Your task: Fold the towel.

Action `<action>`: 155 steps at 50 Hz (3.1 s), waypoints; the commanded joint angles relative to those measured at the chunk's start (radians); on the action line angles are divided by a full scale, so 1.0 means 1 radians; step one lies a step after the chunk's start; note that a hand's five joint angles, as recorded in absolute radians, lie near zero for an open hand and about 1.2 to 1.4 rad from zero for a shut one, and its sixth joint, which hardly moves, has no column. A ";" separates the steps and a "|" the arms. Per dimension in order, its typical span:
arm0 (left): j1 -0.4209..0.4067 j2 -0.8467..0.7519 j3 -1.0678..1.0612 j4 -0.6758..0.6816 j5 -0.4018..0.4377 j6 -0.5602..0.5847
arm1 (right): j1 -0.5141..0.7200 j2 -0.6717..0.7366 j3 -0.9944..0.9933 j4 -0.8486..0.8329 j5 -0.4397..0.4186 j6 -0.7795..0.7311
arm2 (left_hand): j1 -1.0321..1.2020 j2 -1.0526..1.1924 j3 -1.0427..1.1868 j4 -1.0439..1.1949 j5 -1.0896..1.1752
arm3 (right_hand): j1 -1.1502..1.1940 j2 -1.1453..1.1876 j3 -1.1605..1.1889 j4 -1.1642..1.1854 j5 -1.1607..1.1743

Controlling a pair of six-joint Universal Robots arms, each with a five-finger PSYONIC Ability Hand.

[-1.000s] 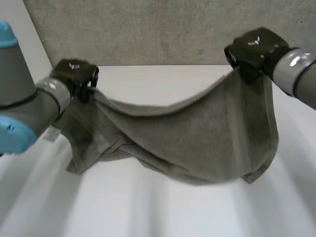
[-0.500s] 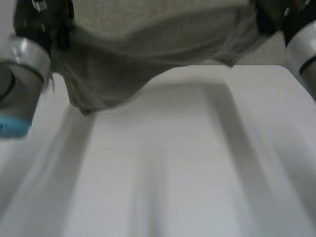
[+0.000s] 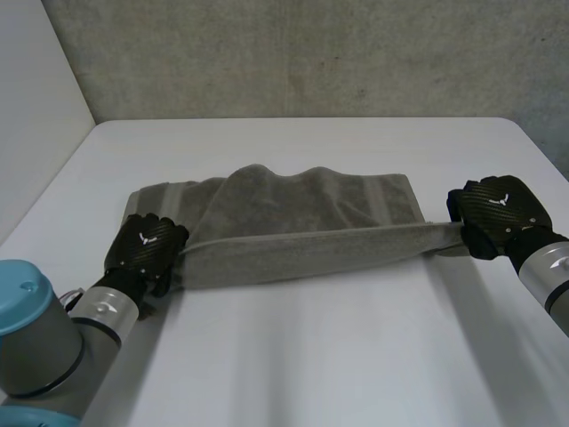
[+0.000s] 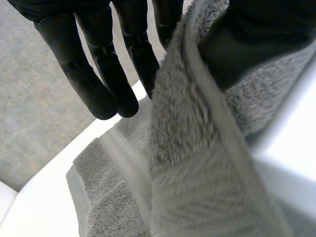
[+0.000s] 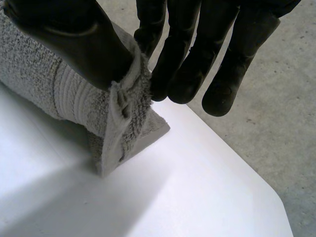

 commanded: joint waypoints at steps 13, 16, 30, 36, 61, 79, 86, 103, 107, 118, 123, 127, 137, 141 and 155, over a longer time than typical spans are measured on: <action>-0.001 -0.036 -0.014 0.047 -0.052 0.003 | -0.018 0.012 0.012 -0.003 0.017 0.004 | -0.894 -0.884 -0.979 -0.943 -1.125 | 0.068 0.083 0.061 0.063 0.058; 0.004 0.019 -0.045 0.005 -0.063 0.003 | -0.026 0.012 0.012 -0.003 0.023 0.015 | -0.894 -0.884 -0.979 -0.943 -1.125 | 0.068 0.083 0.061 0.063 0.058; 0.080 0.126 -0.043 -0.131 -0.145 0.007 | -0.041 0.015 0.010 -0.003 0.036 0.071 | -0.885 -0.875 -0.970 -0.934 -1.117 | 0.068 0.083 0.061 0.063 0.058; 0.116 0.146 -0.040 -0.151 -0.150 0.019 | -0.039 0.014 0.010 -0.003 0.049 0.073 | -0.809 -0.799 -0.895 -0.859 -1.041 | 0.068 0.083 0.061 0.063 0.058; 0.204 0.606 -0.146 -0.375 -0.035 0.051 | -0.167 -0.264 -0.034 0.443 -0.086 -0.153 | -0.066 -0.056 -0.152 -0.116 -0.298 | 0.068 0.083 0.061 0.063 0.058; 0.403 0.532 -0.059 -0.420 0.284 0.001 | -0.285 -0.252 -0.167 0.695 -0.304 -0.380 | -0.066 -0.056 -0.152 -0.116 -0.298 | 0.068 0.083 0.061 0.063 0.058; 0.278 0.197 0.119 -0.326 0.224 -0.024 | -0.057 0.045 -0.362 0.648 -0.102 -0.366 | -0.066 -0.056 -0.152 -0.116 -0.298 | 0.068 0.083 0.061 0.063 0.058; 0.165 -0.370 0.659 -0.327 0.002 -0.032 | 0.074 0.573 -0.850 0.398 0.095 -0.205 | -0.066 -0.056 -0.152 -0.116 -0.298 | 0.068 0.083 0.061 0.063 0.058; 0.143 -0.420 0.728 -0.338 -0.056 -0.042 | 0.096 0.617 -0.888 0.341 0.139 -0.206 | -0.630 -0.620 -0.715 -0.679 -0.861 | -0.242 -0.227 -0.249 -0.247 -0.252; 0.100 -0.332 0.668 -0.338 -0.069 -0.101 | 0.148 0.609 -0.801 0.307 0.267 -0.191 | -1.288 -1.278 -1.373 -1.337 -1.520 | -1.153 -1.138 -1.160 -1.159 -1.163; 0.106 -0.176 0.540 -0.332 -0.066 -0.176 | 0.142 0.437 -0.611 0.321 0.259 -0.189 | -1.288 -1.278 -1.373 -1.337 -1.520 | -1.153 -1.138 -1.160 -1.159 -1.163; 0.100 -0.107 0.457 -0.323 -0.064 -0.220 | 0.136 0.315 -0.403 0.316 0.248 -0.191 | -1.288 -1.278 -1.373 -1.337 -1.520 | -1.153 -1.138 -1.160 -1.159 -1.163; 0.088 -0.001 0.260 -0.188 -0.063 -0.375 | 0.114 0.256 -0.203 0.269 0.224 -0.191 | -1.288 -1.278 -1.373 -1.337 -1.520 | -1.055 -1.040 -1.062 -1.060 -1.065; 0.076 -0.001 0.228 -0.119 -0.064 -0.378 | 0.080 0.290 -0.194 0.207 0.211 -0.191 | -1.288 -1.278 -1.373 -1.337 -1.520 | -0.795 -0.780 -0.802 -0.800 -0.805; 0.074 0.002 0.210 -0.110 -0.063 -0.378 | 0.008 0.361 -0.226 0.166 0.208 -0.192 | -1.288 -1.278 -1.373 -1.337 -1.520 | 0.068 0.083 0.061 0.063 0.058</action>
